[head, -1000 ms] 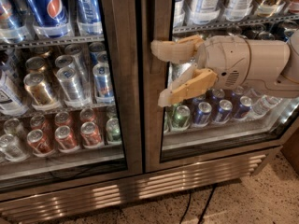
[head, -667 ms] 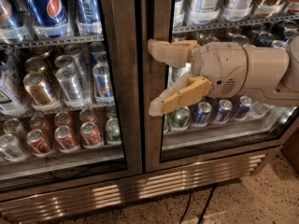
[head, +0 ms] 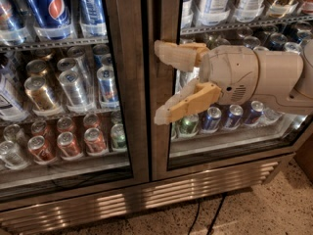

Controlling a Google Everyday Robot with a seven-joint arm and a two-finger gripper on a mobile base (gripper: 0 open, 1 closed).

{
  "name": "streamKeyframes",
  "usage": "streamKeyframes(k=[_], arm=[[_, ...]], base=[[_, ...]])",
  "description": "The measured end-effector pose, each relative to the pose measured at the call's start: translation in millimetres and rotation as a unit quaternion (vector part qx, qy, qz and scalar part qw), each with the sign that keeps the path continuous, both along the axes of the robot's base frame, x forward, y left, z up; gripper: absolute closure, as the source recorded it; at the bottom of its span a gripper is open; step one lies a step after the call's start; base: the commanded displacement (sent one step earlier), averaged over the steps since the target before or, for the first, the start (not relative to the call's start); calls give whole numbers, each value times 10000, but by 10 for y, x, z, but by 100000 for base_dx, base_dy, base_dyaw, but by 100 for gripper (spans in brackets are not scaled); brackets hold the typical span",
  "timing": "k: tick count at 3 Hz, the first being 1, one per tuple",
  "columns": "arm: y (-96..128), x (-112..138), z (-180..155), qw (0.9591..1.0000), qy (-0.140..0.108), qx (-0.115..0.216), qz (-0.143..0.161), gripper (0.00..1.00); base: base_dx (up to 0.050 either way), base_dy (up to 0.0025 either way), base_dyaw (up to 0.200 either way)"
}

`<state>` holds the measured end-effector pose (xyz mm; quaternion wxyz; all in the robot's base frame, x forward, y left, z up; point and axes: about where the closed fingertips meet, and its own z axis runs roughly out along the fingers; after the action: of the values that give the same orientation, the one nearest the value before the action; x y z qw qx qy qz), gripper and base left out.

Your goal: Open left fridge door

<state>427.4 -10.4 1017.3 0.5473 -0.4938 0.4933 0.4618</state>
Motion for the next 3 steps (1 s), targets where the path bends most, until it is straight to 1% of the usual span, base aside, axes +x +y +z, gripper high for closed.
streamKeyframes(k=[1, 3], arm=[[55, -10, 16, 10000, -11, -48, -45, 0], [88, -8, 15, 10000, -14, -45, -78, 0]], base=[[0, 0, 0], [0, 0, 0]])
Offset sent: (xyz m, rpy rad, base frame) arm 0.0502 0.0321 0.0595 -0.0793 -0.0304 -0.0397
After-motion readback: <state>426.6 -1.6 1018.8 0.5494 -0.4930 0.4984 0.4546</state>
